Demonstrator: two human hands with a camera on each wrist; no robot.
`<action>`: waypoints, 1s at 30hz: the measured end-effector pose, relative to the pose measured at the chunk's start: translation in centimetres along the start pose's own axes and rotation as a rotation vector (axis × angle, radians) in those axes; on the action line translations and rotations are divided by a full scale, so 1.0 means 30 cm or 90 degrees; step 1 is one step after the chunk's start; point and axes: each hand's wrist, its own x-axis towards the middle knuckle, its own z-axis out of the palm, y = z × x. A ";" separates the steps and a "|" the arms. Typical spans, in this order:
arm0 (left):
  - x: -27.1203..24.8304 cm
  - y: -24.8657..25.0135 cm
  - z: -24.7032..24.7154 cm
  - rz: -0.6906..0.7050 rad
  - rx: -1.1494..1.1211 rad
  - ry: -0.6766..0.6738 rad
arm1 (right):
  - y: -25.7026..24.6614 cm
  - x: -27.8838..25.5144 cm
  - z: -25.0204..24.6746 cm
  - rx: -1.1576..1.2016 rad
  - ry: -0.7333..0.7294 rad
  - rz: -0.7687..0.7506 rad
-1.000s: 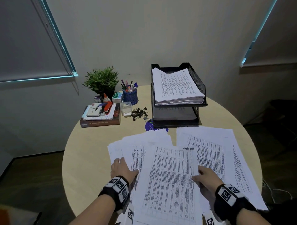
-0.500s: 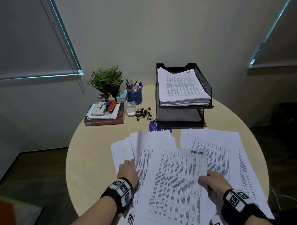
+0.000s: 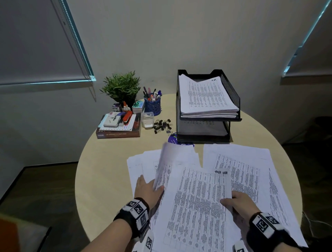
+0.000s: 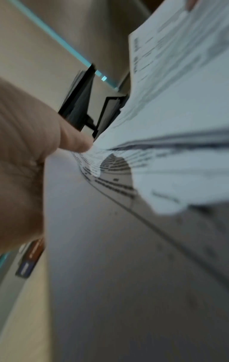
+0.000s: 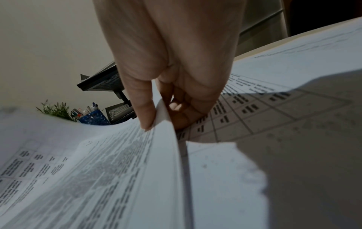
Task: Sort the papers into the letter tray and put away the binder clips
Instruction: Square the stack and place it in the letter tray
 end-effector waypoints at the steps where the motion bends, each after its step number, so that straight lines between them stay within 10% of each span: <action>1: 0.009 0.004 -0.010 -0.023 -0.021 0.003 | 0.007 0.006 0.000 0.006 0.000 0.005; 10: 0.077 0.022 -0.033 -0.014 -0.205 -0.001 | 0.034 0.023 0.008 0.108 -0.033 0.032; 16: 0.029 0.029 -0.011 0.010 -0.144 0.203 | 0.050 0.012 0.008 0.334 -0.055 0.063; 21: -0.030 0.089 0.010 0.069 -0.345 0.070 | 0.011 -0.011 -0.001 0.371 -0.090 0.029; 27: -0.022 0.102 0.035 0.021 -0.404 0.044 | 0.009 0.030 -0.053 -0.026 0.163 -0.032; 30: -0.005 0.093 0.023 0.009 -0.454 0.075 | 0.024 0.064 -0.125 -0.246 0.287 0.096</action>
